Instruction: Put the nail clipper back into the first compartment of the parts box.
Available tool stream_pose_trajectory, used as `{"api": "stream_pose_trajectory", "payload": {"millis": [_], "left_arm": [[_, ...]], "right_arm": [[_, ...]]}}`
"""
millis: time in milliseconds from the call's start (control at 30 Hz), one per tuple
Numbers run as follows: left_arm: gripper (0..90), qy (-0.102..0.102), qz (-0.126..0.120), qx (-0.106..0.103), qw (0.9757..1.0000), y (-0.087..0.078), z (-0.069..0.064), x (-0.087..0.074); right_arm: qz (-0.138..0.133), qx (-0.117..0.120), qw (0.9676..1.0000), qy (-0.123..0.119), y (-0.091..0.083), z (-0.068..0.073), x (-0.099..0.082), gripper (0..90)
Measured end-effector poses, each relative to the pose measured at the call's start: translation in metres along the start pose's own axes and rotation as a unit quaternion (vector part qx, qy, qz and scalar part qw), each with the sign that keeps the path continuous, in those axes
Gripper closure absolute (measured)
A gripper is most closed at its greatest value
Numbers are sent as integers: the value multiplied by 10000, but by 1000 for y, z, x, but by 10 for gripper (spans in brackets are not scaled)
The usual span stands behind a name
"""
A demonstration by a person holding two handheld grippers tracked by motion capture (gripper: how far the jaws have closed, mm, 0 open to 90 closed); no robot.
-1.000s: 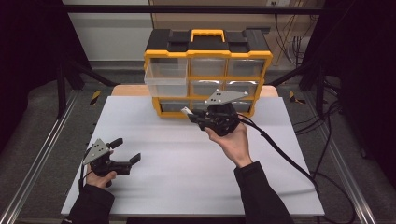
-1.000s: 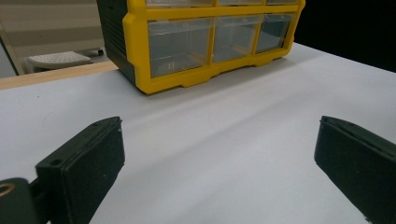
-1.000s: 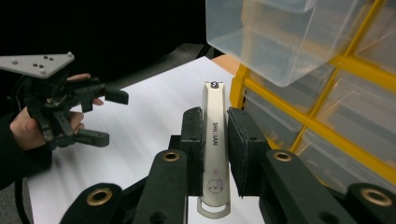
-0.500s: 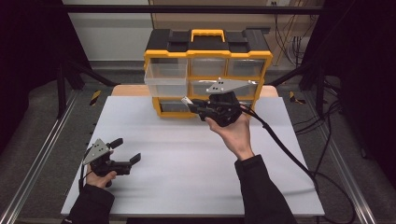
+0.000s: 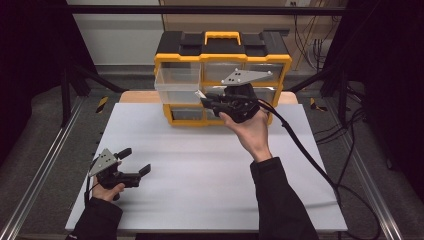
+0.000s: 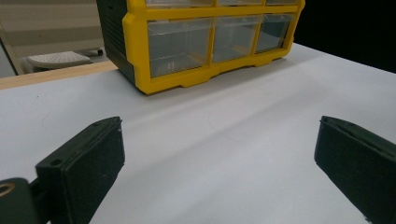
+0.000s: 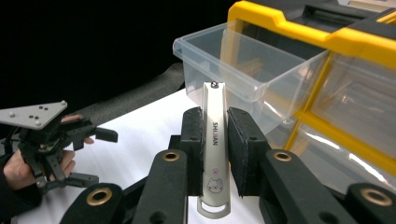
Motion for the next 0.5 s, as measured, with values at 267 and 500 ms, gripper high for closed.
{"api": "stream_pose_trajectory", "payload": {"millis": [267,500], "left_arm": [[17,25,2,1,10000,0,0,0],[17,25,2,-1,10000,0,0,0]], "right_arm": [[-10,-53,10000,-45,4,-3,14,771],[-49,-103,9999,-33,6,-7,22,770]]}}
Point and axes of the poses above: each handheld gripper's, and its own axes: y roughly forward along the jaws, x roughly out of its top, z roughly to its left, the point moved 7 cm from there along y, roughly forward along the jaws, and after that the axes turned 8 degrees about x, right-handed, at the moved point
